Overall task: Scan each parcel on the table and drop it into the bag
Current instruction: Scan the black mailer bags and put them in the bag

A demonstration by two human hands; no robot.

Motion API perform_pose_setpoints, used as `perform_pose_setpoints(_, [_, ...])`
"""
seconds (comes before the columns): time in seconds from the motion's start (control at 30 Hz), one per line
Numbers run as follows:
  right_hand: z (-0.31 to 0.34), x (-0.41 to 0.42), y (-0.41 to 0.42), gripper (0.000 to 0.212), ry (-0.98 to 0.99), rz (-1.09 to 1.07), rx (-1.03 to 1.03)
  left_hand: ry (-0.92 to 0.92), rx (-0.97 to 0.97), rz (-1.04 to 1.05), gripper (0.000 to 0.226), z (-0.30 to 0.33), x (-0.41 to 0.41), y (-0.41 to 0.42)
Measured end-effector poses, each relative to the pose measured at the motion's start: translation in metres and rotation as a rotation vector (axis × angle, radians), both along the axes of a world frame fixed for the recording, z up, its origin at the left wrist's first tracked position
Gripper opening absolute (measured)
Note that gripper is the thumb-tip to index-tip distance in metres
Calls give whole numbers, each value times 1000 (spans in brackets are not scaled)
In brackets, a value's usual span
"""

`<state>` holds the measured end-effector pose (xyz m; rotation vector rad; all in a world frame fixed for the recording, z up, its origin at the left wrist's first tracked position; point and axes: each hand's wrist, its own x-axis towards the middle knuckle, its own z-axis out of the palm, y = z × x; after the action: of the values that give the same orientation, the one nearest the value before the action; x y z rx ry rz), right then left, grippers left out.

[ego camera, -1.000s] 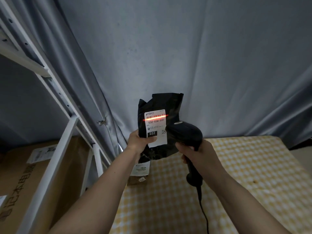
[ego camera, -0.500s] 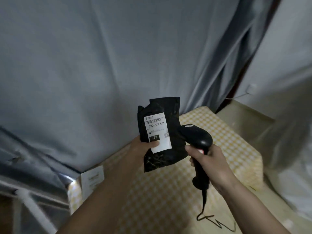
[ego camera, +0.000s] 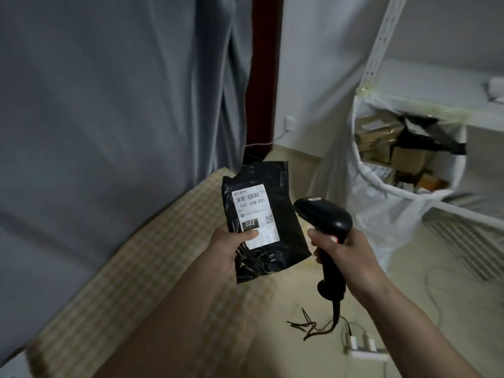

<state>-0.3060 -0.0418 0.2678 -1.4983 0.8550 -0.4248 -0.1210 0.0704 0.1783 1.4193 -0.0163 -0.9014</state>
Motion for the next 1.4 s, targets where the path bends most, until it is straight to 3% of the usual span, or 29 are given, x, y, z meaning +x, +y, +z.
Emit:
perform_pose_setpoints(0.47, [-2, -39, -120, 18, -16, -267, 53, -107, 90, -344, 31, -2, -7, -180])
perform_pose_setpoints(0.83, [9, 13, -234, 13, -50, -407, 41, -5, 35, -455, 28, 18, 60, -325])
perform_pose_setpoints(1.07, [3, 8, -300, 9, -99, -484, 66, 10, -17, -563, 26, 35, 58, -419])
perform_pose_setpoints(1.27, [1, 3, -391, 10, -113, -508, 81, 17, -88, -531, 39, 50, 51, -515])
perform_pose_setpoints(1.4, [1, -8, -456, 8, -121, -467, 62, 134, -103, -455, 43, 49, 38, -599])
